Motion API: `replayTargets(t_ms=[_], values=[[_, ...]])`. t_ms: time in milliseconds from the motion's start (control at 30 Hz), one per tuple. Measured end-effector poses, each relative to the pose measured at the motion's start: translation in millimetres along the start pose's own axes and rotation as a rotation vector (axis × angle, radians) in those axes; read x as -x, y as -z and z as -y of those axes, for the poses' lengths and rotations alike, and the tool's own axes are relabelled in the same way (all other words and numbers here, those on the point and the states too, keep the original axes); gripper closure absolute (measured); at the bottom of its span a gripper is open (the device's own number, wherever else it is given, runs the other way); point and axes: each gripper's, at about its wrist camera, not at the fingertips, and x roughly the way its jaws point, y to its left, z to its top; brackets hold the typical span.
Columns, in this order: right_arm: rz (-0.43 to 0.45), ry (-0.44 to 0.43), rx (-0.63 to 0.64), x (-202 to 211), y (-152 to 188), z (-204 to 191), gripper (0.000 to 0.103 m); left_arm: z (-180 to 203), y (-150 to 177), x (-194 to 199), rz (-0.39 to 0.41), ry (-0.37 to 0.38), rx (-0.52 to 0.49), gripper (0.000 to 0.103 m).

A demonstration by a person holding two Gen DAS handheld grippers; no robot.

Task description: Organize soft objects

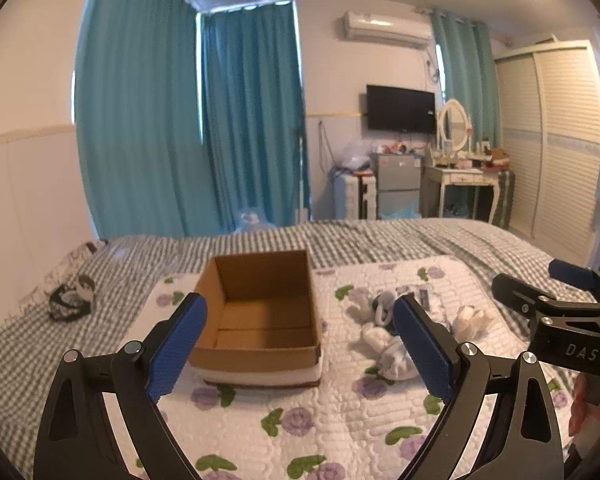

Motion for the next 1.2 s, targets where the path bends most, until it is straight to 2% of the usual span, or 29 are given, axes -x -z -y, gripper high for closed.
replayTargets(t_ms=[133,267,400,533,933,1167,1200], values=[[0.001,0.013,-0.003,2.5,-2.5,10.4,0.000,10.2,-0.4,-1.3,0.006,0.003,-0.020,0.007],[-0.011,0.068,0.021,-3.1,-2.7,30.6,0.000,22.0,5.4,-10.8,-0.008,0.011,-0.036,0.007],[-0.096,0.137,0.007,-27.8,7.7,61.9,0.000,36.0,15.4,-34.6,-0.076,0.059,-0.010,0.007],[-0.173,0.152,-0.023,-51.1,27.4,85.5,0.000,55.1,29.1,-60.4,-0.146,0.103,-0.018,0.007],[-0.405,0.128,-0.014,-123.5,85.4,91.2,0.001,92.7,67.0,-120.5,-0.314,0.141,-0.054,0.007],[-0.550,0.122,-0.048,-158.2,116.6,96.9,0.011,97.6,93.1,-143.8,-0.400,0.148,-0.070,0.007],[-0.559,0.123,-0.048,-160.5,118.3,96.8,0.016,98.2,95.8,-147.3,-0.413,0.147,-0.073,0.007]])
